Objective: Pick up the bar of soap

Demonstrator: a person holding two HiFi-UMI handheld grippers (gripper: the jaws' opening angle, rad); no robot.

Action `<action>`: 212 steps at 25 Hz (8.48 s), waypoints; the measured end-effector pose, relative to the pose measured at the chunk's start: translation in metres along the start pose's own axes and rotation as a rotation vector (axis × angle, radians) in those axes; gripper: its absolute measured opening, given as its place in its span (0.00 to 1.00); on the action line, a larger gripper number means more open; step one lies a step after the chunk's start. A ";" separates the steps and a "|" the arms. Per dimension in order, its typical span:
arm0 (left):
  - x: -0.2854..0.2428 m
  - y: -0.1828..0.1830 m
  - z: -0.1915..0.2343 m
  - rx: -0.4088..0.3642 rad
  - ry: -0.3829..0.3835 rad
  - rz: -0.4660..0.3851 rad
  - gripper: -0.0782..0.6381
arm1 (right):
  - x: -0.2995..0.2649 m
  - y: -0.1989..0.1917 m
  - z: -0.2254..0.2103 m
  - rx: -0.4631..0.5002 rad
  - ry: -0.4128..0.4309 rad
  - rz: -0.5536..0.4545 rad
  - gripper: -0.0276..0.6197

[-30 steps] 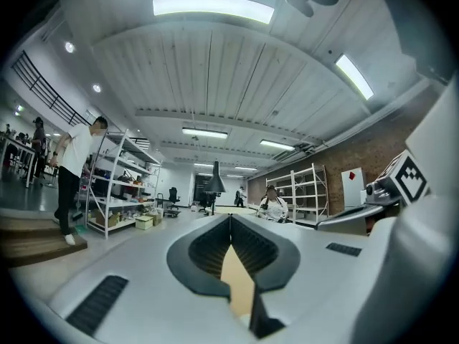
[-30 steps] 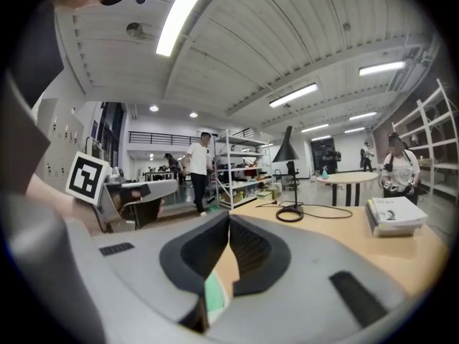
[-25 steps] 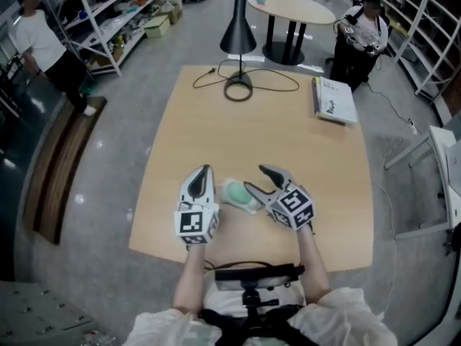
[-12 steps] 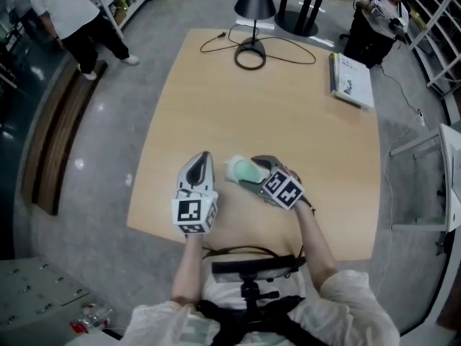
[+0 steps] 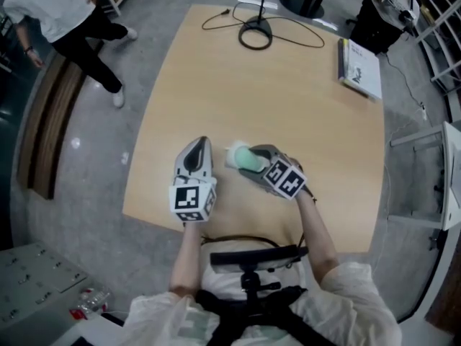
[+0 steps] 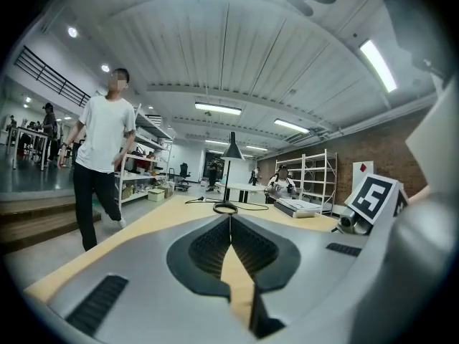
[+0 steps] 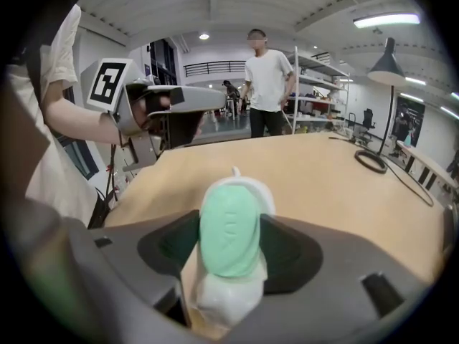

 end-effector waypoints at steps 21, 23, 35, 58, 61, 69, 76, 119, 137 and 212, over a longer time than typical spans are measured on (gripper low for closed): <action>-0.008 -0.013 -0.011 0.005 -0.017 0.028 0.13 | 0.001 -0.004 -0.007 -0.071 -0.015 -0.018 0.48; -0.007 -0.011 -0.005 0.013 -0.001 0.018 0.13 | 0.005 0.000 -0.011 -0.106 -0.045 -0.064 0.48; -0.008 0.002 -0.012 0.045 -0.015 -0.024 0.13 | 0.022 0.003 -0.015 -0.035 -0.080 0.078 0.46; -0.007 0.005 -0.008 0.044 0.000 -0.033 0.13 | 0.015 -0.006 -0.009 0.144 -0.047 0.235 0.48; -0.007 0.004 -0.008 0.046 -0.001 -0.030 0.13 | 0.017 -0.006 -0.010 0.096 -0.040 0.268 0.48; -0.009 0.004 -0.019 0.022 -0.030 -0.027 0.13 | 0.007 -0.024 -0.025 0.074 0.012 0.546 0.51; -0.002 0.008 -0.001 0.025 0.007 -0.038 0.13 | 0.018 -0.012 -0.026 0.083 -0.090 0.291 0.50; 0.163 0.061 -0.123 0.100 -0.181 -0.194 0.13 | 0.254 0.024 0.135 -0.359 -0.843 -0.707 0.50; 0.472 0.120 -0.139 0.074 -0.247 -0.246 0.13 | 0.304 0.034 0.442 -0.285 -0.937 -0.718 0.50; 1.245 0.233 -0.252 -0.053 -0.190 -0.274 0.13 | 0.399 -0.039 1.241 -0.178 -0.882 -0.748 0.50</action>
Point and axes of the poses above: the fingertips, and each gripper's own axes: x backward along the fingers, z to its left, y out of its top, the point moved 3 cm from there along x, backward along the fingers, and after that the axes turned 13 degrees about -z, right-handed, at the moved point
